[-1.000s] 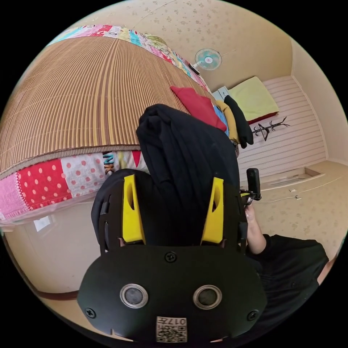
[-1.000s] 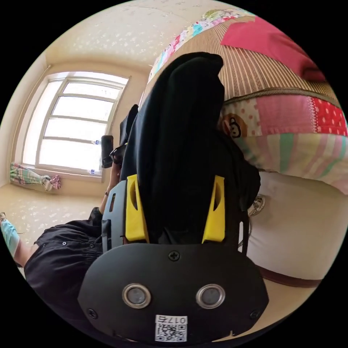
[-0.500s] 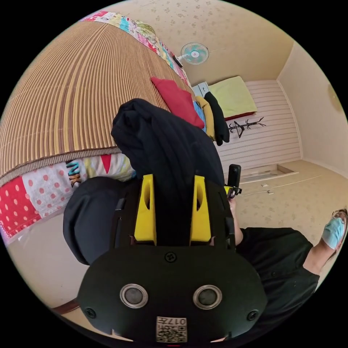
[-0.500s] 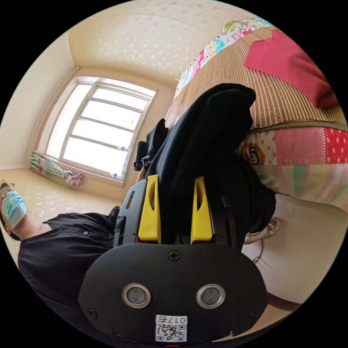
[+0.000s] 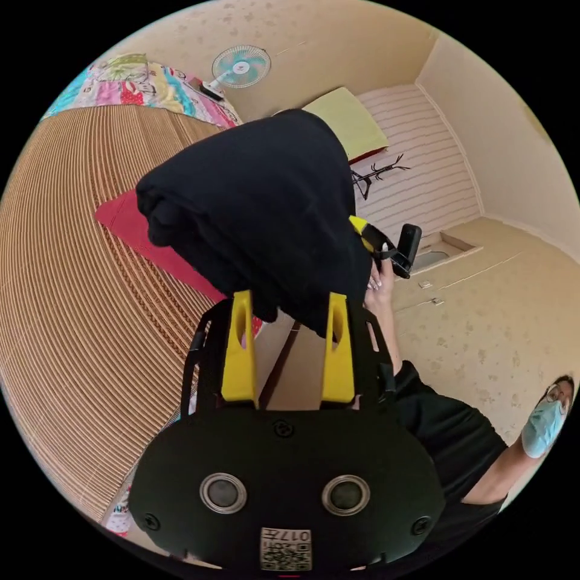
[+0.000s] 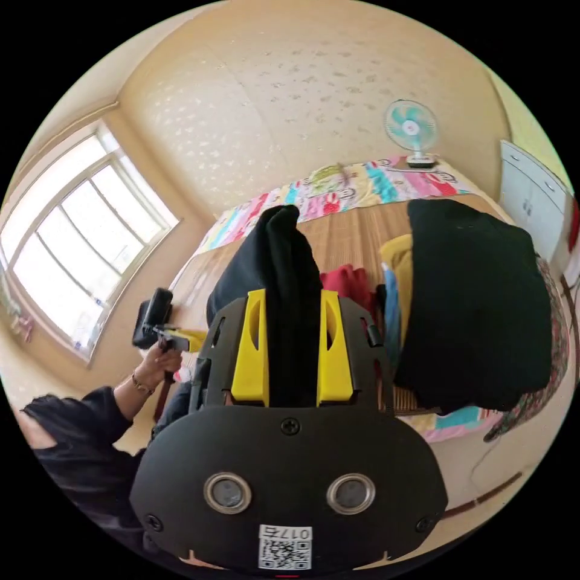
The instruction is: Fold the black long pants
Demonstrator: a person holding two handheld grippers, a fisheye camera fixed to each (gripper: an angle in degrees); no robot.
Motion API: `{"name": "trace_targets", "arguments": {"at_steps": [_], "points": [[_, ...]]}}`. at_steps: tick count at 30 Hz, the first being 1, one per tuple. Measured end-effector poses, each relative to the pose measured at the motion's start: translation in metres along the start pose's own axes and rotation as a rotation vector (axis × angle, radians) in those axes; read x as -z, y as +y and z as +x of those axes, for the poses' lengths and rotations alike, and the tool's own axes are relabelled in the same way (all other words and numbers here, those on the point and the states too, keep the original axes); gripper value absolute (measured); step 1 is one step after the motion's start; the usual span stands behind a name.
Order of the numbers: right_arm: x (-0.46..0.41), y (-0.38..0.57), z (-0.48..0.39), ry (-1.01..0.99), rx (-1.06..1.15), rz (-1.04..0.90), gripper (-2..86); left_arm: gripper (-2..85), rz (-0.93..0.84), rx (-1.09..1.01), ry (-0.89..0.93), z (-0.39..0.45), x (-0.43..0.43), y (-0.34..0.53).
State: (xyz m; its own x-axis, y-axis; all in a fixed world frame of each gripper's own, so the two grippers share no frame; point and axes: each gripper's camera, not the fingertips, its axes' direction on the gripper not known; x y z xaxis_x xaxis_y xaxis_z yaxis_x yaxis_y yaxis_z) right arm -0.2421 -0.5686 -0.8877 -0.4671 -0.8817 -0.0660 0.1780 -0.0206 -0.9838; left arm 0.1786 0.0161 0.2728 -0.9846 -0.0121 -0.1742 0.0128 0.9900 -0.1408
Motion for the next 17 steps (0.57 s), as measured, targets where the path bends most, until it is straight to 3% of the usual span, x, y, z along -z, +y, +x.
{"name": "trace_targets", "arguments": {"at_steps": [2,4,7,9,11,13,17], "points": [[-0.003,0.001,0.027,0.075,-0.145,0.071,7.9,16.9,0.035,0.105,0.104,-0.029,-0.01,0.012],[-0.025,0.008,0.035,0.046,-0.147,0.063,5.2,16.8,0.05,0.161,0.123,-0.052,-0.02,0.048],[-0.113,0.028,0.054,0.071,-0.152,-0.224,2.4,16.8,0.048,0.178,0.069,-0.06,-0.015,0.105],[-0.145,0.051,0.067,-0.002,-0.223,-0.26,1.4,16.8,0.081,0.174,0.081,-0.058,0.003,0.142],[-0.14,0.073,0.079,-0.135,-0.285,-0.134,0.7,16.8,0.143,0.17,0.064,-0.052,0.031,0.181],[-0.13,0.082,0.079,-0.147,-0.317,-0.093,0.6,16.4,0.264,0.177,-0.033,-0.041,0.077,0.234],[-0.088,0.097,0.018,0.027,-0.25,0.007,0.5,14.8,0.502,0.221,-0.247,-0.015,0.14,0.32]]}}
